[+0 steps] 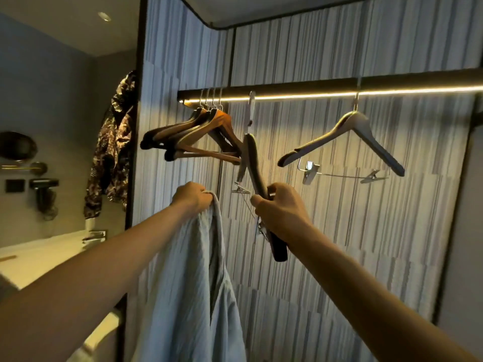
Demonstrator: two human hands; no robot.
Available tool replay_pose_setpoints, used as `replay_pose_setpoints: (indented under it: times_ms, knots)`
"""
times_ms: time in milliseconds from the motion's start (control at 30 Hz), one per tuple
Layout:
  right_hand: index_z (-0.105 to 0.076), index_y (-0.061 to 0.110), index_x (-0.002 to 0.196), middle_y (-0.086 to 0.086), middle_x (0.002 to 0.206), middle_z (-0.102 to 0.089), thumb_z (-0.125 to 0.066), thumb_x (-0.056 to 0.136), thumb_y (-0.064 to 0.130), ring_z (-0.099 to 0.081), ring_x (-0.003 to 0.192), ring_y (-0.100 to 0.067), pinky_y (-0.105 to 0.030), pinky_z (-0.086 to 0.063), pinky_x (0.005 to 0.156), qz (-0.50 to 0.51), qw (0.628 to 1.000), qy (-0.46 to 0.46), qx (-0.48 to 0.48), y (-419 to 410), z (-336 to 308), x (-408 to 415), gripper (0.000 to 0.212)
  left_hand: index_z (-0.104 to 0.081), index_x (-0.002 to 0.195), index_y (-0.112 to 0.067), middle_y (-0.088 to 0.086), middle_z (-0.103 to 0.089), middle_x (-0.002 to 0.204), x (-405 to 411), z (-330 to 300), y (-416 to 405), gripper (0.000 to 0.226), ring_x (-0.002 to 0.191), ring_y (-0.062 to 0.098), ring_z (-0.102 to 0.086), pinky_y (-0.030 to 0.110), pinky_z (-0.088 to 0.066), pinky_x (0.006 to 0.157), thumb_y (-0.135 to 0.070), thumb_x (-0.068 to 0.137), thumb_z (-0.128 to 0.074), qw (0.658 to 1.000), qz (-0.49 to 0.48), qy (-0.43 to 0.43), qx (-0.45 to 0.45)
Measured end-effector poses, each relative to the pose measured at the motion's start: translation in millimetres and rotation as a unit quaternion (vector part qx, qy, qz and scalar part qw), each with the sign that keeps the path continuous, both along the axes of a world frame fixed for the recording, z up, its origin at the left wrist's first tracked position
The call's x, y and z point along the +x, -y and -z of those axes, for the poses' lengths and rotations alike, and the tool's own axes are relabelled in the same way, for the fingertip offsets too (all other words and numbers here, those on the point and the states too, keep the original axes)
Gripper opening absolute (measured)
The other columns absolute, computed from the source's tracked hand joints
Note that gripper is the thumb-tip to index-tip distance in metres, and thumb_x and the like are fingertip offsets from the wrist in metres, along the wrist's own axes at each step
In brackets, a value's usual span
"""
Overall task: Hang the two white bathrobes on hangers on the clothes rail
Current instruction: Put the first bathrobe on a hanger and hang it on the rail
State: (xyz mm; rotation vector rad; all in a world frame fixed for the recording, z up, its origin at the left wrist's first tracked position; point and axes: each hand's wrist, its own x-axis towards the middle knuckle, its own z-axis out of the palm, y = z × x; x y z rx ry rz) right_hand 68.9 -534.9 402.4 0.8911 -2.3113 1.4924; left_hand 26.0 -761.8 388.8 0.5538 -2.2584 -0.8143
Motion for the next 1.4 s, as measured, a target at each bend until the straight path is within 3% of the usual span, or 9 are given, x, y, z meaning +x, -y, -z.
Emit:
replay_pose_setpoints:
  times_ms: [200,433,500,867,1000,1067,1133,1267,1400]
  knots:
    - [-0.054,0.022,0.102,-0.007,0.085,-0.066,-0.063,0.091,0.023,-0.068,0.066,-0.024,-0.035,-0.061,0.062,-0.093,0.995,0.029,0.026,-117,82,75,0.014,-0.058,0.064,-0.008,0.01,-0.059,0.078,49,43,-30,0.02,0.069,0.026,-0.053,0.029,-0.039,0.059,-0.016,0.083,-0.058,0.996,-0.085,0.014,0.002]
    - [-0.06,0.021,0.109,-0.005,0.076,-0.066,-0.061,0.091,0.019,-0.064,0.057,-0.01,-0.022,-0.055,0.058,-0.228,0.964,0.134,0.022,-274,139,134,0.018,-0.058,0.06,-0.003,0.026,-0.059,0.072,106,74,-105,0.024,0.062,0.034,-0.055,0.038,-0.041,0.053,-0.012,0.082,-0.054,0.983,-0.166,0.066,-0.042]
    - [-0.062,0.019,0.111,-0.005,0.074,-0.066,-0.061,0.093,0.018,-0.064,0.06,-0.014,-0.025,-0.056,0.061,-0.262,0.954,0.146,0.023,-295,147,134,0.018,-0.045,0.056,-0.013,0.015,-0.044,0.065,112,77,-128,0.025,0.063,0.021,-0.034,0.034,-0.027,0.05,-0.012,0.079,-0.054,0.985,-0.149,0.075,-0.05]
    - [-0.047,0.019,0.107,-0.004,0.076,-0.061,-0.049,0.099,0.028,-0.056,0.055,-0.011,-0.044,-0.056,0.055,-0.199,0.97,0.136,-0.028,-238,244,147,0.012,-0.065,0.102,-0.004,0.004,-0.059,0.091,191,42,-287,0.022,0.088,0.019,-0.056,0.028,-0.043,0.069,-0.011,0.081,-0.067,0.991,0.051,0.118,0.031]
    - [-0.05,0.027,0.107,-0.004,0.081,-0.068,-0.044,0.094,0.05,-0.068,0.067,-0.011,-0.039,-0.06,0.059,-0.173,0.976,0.104,-0.077,-230,272,156,0.027,-0.046,0.12,-0.027,0.007,-0.059,0.097,249,43,-319,0.029,0.079,0.017,-0.055,0.03,-0.043,0.065,-0.03,0.094,-0.059,0.94,0.167,0.287,-0.074]
    - [-0.05,0.031,0.107,-0.003,0.08,-0.067,-0.043,0.093,0.055,-0.066,0.065,-0.013,-0.033,-0.059,0.058,-0.182,0.976,0.072,-0.098,-239,270,152,0.029,-0.045,0.135,-0.032,-0.001,-0.063,0.111,274,22,-306,0.043,0.096,0.016,-0.064,0.029,-0.053,0.075,-0.034,0.095,-0.06,0.933,0.214,0.284,-0.064]
    - [-0.05,0.031,0.107,0.0,0.078,-0.065,-0.045,0.097,0.043,-0.061,0.058,-0.012,-0.024,-0.052,0.051,-0.213,0.97,0.034,-0.114,-243,264,149,0.016,-0.045,0.139,-0.035,-0.005,-0.057,0.133,279,2,-288,0.061,0.123,0.016,-0.055,0.036,-0.052,0.094,-0.027,0.085,-0.073,0.933,0.158,0.227,-0.23]
    - [-0.055,0.022,0.107,0.008,0.08,-0.065,-0.045,0.101,0.033,-0.061,0.062,-0.008,-0.019,-0.047,0.055,-0.273,0.955,-0.004,-0.116,-249,249,156,0.016,-0.058,0.09,-0.036,-0.008,-0.063,0.095,253,6,-296,0.027,0.096,0.015,-0.061,0.038,-0.051,0.084,-0.019,0.077,-0.075,0.875,0.15,0.269,-0.374]
    - [-0.064,0.0,0.089,-0.02,0.078,-0.067,-0.028,0.106,0.039,-0.065,0.064,-0.031,-0.038,-0.055,0.06,-0.31,0.887,0.281,-0.194,-258,247,132,0.055,-0.056,0.079,-0.034,-0.008,-0.061,0.084,250,-3,-299,0.037,0.086,0.013,-0.061,0.029,-0.046,0.074,0.0,0.075,-0.071,0.897,0.167,0.243,-0.329]
